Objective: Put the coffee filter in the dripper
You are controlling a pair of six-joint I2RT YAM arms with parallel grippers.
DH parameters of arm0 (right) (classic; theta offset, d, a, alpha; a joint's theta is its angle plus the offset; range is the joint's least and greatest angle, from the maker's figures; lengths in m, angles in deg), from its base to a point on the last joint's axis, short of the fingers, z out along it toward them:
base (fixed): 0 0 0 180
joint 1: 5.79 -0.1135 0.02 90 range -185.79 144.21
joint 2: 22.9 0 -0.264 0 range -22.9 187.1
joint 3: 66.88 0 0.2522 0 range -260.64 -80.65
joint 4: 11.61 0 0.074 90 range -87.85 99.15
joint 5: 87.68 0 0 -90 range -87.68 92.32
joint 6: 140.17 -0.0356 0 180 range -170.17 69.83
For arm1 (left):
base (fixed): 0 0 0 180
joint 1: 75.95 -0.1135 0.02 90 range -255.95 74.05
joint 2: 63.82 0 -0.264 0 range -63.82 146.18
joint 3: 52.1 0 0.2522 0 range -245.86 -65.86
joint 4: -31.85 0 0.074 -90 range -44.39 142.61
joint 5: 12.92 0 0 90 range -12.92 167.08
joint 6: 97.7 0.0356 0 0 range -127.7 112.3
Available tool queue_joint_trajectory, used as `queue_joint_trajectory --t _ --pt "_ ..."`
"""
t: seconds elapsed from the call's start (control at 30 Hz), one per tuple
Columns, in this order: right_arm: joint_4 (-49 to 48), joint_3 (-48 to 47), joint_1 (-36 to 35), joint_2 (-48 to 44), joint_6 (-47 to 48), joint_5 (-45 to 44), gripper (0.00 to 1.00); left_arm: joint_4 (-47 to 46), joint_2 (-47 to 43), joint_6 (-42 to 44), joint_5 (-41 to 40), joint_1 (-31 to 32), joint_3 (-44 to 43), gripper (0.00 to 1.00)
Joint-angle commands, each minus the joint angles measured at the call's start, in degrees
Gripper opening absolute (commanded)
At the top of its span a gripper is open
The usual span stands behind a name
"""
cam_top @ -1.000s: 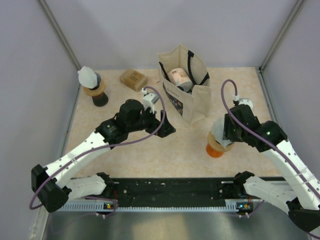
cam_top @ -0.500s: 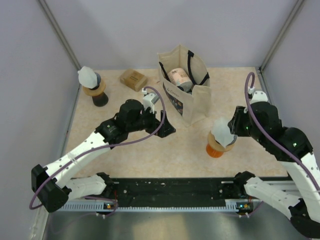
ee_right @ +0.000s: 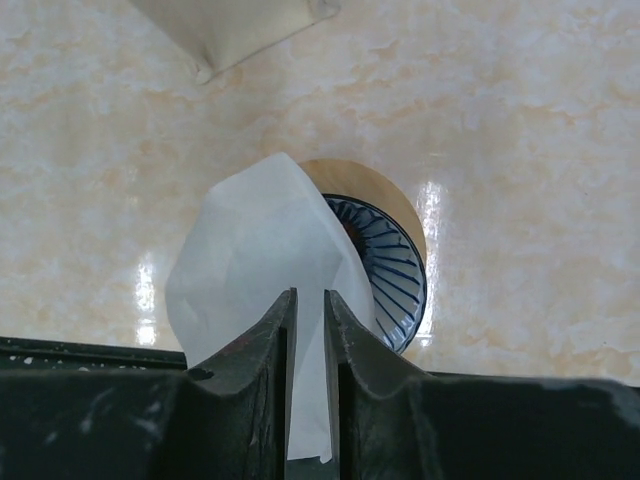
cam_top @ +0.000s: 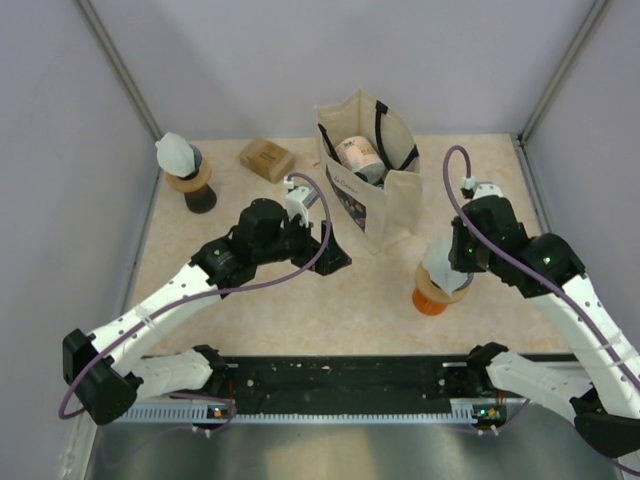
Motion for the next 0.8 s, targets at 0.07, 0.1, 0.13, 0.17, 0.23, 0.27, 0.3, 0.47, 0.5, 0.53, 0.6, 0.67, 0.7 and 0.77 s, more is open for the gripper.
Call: queue_joint_trajectory --t 0.07,0.1,0.13,0.17,0.23,0.27,0.3,0.47,0.5,0.53,0.6,0.67,0.7,0.77 --pt "-0.1 3.0 0.4 -1.1 -1.2 -3.6 0.18 -2.2 -0.7 0.2 -0.3 -0.2 -0.6 0.99" --pt "-0.3 3.8 0.4 -1.2 -1.1 -3.5 0.19 -2.2 -0.7 0.3 -0.3 -0.2 -0.6 0.99" --pt "-0.3 4.6 0.4 -1.3 -1.4 -3.6 0.19 -2.3 -0.7 0.3 -0.4 -0.2 -0.6 0.99" --pt "-0.4 5.2 0.3 -1.2 -1.5 -3.7 0.19 -2.0 -0.7 0.3 -0.4 -0.3 -0.6 0.99" --pt "-0.6 6.5 0.4 -1.5 -1.8 -3.8 0.19 -2.0 -0.8 0.3 -0.4 -0.3 -0.5 0.99" --pt "-0.9 7.2 0.4 -1.6 -1.8 -4.1 0.20 -2.0 -0.9 0.3 -0.5 -0.3 -0.5 0.99" --pt "-1.4 7.7 0.5 -1.8 -1.6 -4.3 0.20 -2.0 -1.0 0.3 -0.6 -0.3 -0.6 0.99" --pt "-3.7 9.3 0.4 -2.1 -0.8 -3.3 0.20 -1.6 -1.2 0.3 -0.9 -0.3 -0.8 0.99" --pt "-3.7 9.5 0.4 -2.0 -0.4 -3.0 0.20 -1.5 -1.1 0.3 -1.0 -0.3 -1.0 0.99" --pt "-3.8 9.8 0.5 -1.7 -0.4 -3.0 0.20 -1.5 -1.0 0.3 -1.0 -0.2 -1.1 0.99" --pt "-4.6 10.4 0.4 -1.7 -0.1 -2.1 0.21 -1.4 -0.8 0.3 -1.0 -0.3 -1.2 0.99" --pt "-5.4 11.0 0.4 -1.5 0.1 -1.3 0.21 -1.4 -0.7 0.3 -1.0 -0.3 -1.3 0.99" --pt "-5.6 11.1 0.4 -1.4 0.1 -1.3 0.21 -1.3 -0.4 0.3 -1.2 -0.3 -1.3 0.99" --pt "-5.6 11.2 0.4 -0.8 0.3 -1.1 0.22 -0.9 -0.2 0.4 -1.2 -0.3 -1.8 0.99"
